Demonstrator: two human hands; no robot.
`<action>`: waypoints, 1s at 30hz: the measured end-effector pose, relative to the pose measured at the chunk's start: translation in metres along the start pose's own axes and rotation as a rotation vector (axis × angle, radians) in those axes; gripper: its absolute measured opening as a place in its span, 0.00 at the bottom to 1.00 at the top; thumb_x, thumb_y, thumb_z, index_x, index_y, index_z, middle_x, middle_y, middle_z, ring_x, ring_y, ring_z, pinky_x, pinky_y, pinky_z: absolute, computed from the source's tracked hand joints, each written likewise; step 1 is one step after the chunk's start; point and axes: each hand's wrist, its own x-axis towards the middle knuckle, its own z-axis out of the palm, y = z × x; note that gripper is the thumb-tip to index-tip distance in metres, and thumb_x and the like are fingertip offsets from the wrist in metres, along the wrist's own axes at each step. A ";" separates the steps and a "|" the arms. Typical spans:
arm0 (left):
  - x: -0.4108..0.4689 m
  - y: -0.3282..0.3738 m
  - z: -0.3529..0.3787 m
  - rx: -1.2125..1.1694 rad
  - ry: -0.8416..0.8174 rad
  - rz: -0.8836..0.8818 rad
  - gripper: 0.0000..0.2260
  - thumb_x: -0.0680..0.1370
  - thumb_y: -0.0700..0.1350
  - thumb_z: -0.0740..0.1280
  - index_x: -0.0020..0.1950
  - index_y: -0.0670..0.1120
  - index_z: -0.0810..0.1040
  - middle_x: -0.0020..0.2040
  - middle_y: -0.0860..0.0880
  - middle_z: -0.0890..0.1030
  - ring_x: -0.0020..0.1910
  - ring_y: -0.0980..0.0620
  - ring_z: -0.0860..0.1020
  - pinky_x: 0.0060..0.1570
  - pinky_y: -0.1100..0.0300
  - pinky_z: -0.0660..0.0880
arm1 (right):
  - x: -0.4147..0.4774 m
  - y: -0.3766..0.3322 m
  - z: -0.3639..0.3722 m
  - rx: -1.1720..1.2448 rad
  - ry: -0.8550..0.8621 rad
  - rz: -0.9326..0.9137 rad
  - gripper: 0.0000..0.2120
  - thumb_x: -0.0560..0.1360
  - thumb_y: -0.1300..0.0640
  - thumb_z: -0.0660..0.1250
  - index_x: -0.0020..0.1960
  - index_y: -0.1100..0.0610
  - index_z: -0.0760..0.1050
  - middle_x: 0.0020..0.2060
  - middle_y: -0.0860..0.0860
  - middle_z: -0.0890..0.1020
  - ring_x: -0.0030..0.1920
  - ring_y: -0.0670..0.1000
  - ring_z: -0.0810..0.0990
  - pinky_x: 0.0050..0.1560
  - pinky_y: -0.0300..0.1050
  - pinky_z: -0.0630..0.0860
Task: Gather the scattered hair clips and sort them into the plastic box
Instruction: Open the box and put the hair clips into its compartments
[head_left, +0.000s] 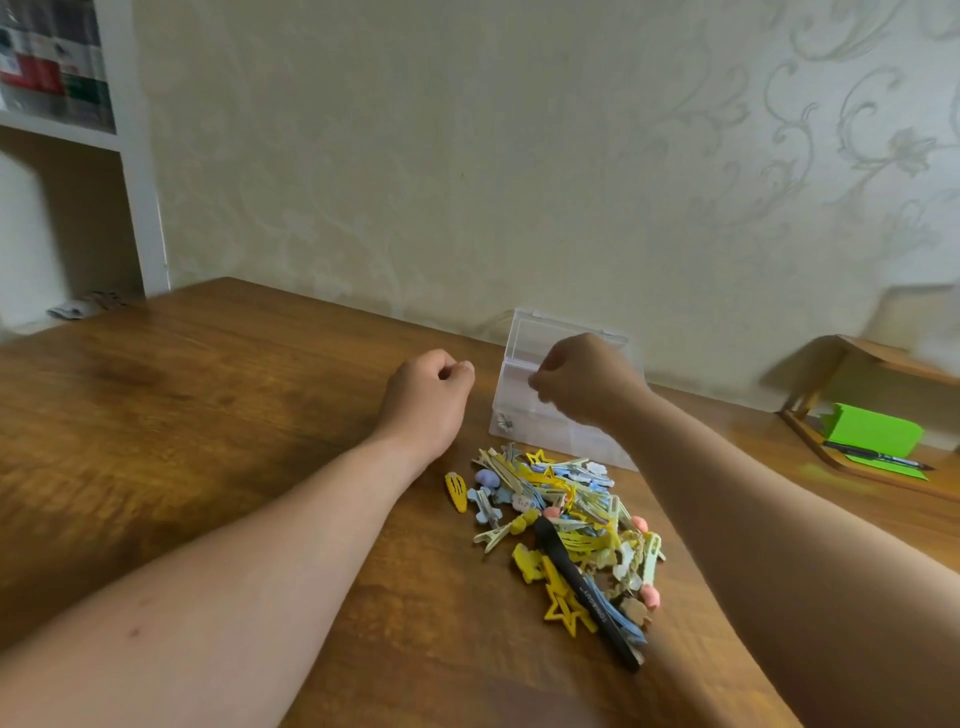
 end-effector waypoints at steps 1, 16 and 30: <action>0.000 0.000 0.000 -0.001 0.003 0.001 0.16 0.86 0.52 0.63 0.48 0.43 0.81 0.45 0.41 0.84 0.49 0.40 0.83 0.43 0.50 0.77 | -0.011 0.005 -0.011 0.063 0.039 -0.005 0.06 0.80 0.53 0.70 0.47 0.54 0.84 0.40 0.50 0.87 0.40 0.51 0.85 0.45 0.52 0.85; 0.002 -0.003 0.005 -0.004 0.003 0.038 0.13 0.85 0.47 0.65 0.47 0.41 0.83 0.44 0.46 0.85 0.42 0.47 0.82 0.50 0.51 0.78 | -0.125 0.094 -0.041 0.207 -0.258 0.044 0.06 0.79 0.43 0.72 0.52 0.43 0.85 0.46 0.41 0.87 0.48 0.42 0.84 0.52 0.44 0.81; 0.003 -0.006 0.006 -0.006 -0.009 0.033 0.12 0.85 0.46 0.66 0.47 0.40 0.82 0.45 0.46 0.85 0.41 0.50 0.81 0.45 0.55 0.75 | -0.126 0.086 -0.034 0.103 -0.248 0.079 0.06 0.80 0.48 0.71 0.49 0.48 0.84 0.42 0.45 0.85 0.45 0.45 0.83 0.45 0.43 0.82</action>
